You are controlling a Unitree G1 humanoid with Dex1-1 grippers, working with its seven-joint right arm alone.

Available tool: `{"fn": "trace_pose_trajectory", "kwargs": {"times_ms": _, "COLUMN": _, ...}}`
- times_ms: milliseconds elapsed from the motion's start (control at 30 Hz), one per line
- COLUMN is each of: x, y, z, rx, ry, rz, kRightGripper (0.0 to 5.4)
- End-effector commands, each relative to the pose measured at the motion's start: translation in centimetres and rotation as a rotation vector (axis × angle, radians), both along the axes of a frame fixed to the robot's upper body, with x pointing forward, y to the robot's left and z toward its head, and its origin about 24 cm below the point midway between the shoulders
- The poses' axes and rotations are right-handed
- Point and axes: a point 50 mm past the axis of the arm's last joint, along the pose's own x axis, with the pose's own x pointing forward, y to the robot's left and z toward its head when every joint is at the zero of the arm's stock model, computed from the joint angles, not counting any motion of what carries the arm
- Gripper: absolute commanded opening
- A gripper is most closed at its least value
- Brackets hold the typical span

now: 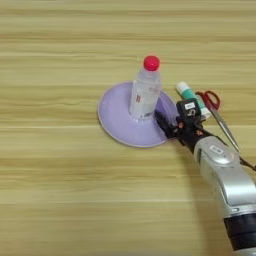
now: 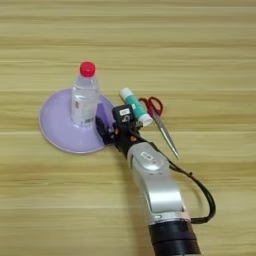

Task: Move the objects on the table

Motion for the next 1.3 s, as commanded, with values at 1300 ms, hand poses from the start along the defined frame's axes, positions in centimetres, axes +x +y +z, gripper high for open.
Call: {"fn": "trace_pose_trajectory", "kwargs": {"times_ms": 1300, "x": -1.1, "y": 3.0, "z": 3.7, "rx": -0.036, "ry": -0.183, "rz": 0.146, "kRightGripper": 5.39}}
